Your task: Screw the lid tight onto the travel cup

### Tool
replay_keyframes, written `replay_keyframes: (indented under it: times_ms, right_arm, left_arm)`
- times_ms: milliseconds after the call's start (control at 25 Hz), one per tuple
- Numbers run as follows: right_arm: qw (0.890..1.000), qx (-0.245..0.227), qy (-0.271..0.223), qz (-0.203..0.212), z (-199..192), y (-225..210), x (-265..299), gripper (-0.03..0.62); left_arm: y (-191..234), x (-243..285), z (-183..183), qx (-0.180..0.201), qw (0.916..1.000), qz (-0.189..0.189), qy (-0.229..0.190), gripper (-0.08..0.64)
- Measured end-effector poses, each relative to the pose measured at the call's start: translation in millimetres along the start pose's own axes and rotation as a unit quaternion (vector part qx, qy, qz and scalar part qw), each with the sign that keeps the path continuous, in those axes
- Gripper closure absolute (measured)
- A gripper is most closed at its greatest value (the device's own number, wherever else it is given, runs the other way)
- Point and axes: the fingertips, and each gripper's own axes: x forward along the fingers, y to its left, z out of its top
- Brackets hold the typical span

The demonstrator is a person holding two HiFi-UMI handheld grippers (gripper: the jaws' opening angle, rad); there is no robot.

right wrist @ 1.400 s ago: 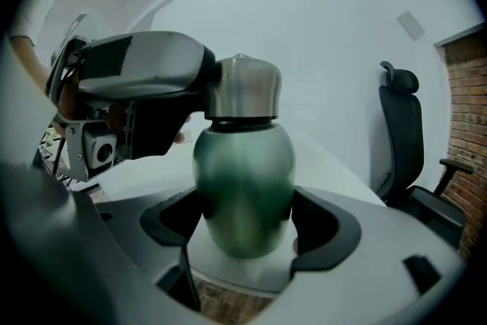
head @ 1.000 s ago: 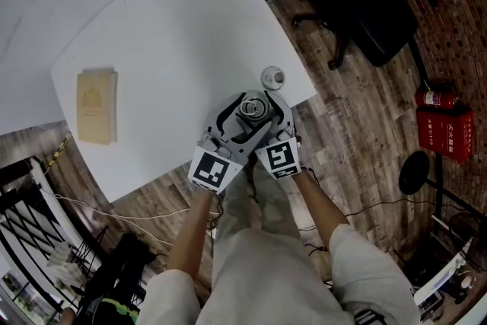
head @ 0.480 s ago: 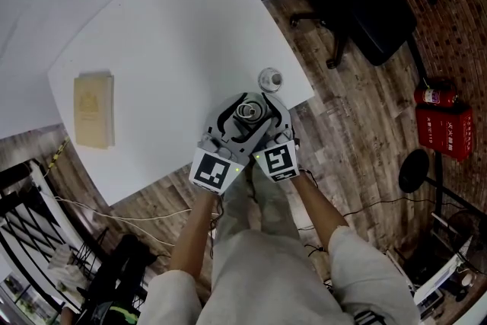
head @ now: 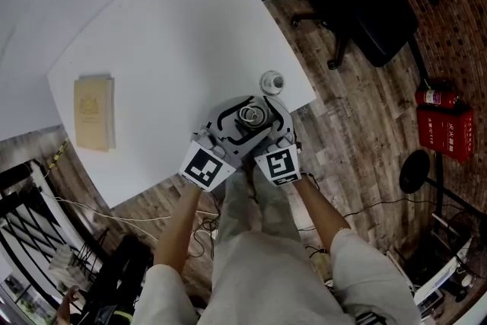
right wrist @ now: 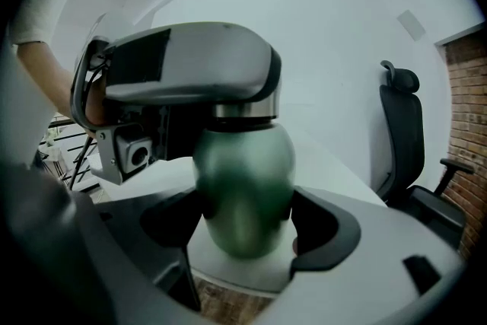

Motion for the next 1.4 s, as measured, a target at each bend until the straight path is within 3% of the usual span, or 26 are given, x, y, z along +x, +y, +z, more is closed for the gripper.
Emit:
replay_keyframes:
  times_ms: [280,520,720,920,1120,1280,1400]
  right_arm:
    - [1.0,0.001,0.0,0.0,0.9,0.4,-0.6,0.23]
    - [1.0,-0.001,0.001,0.001,-0.8,0.6,1.4,0.23]
    - [1.0,-0.001,0.001,-0.001,0.1,0.0,0.4,0.23]
    - [1.0,-0.001,-0.001,-0.003,-0.4,0.2,1.3,0.23]
    - [1.0,-0.003,-0.001,-0.006,-0.8,1.0,1.8,0.23]
    - [1.0,-0.001,-0.004,-0.008,-1.4,1.0,1.4,0.23]
    - [1.0,-0.005,-0.004,-0.008,0.4,1.3,1.0,0.23]
  left_arm:
    - [-6.1,-0.4,0.0,0.044,0.9956,-0.082,0.015,0.299]
    - [-8.4,-1.4,-4.4,0.066,0.9868,-0.145,0.033,0.299]
    - [-10.4,-2.5,-5.5,0.066,0.9826,-0.167,0.046,0.298]
    - [-6.9,-2.5,-1.7,0.06,0.9905,-0.123,0.018,0.282]
    - [1.7,-9.6,-4.9,0.031,0.9994,-0.015,-0.001,0.272]
    - [3.0,-11.2,-5.2,0.011,0.9983,0.056,-0.008,0.27]
    - [2.7,-9.4,-6.5,0.019,0.9954,0.094,0.005,0.27]
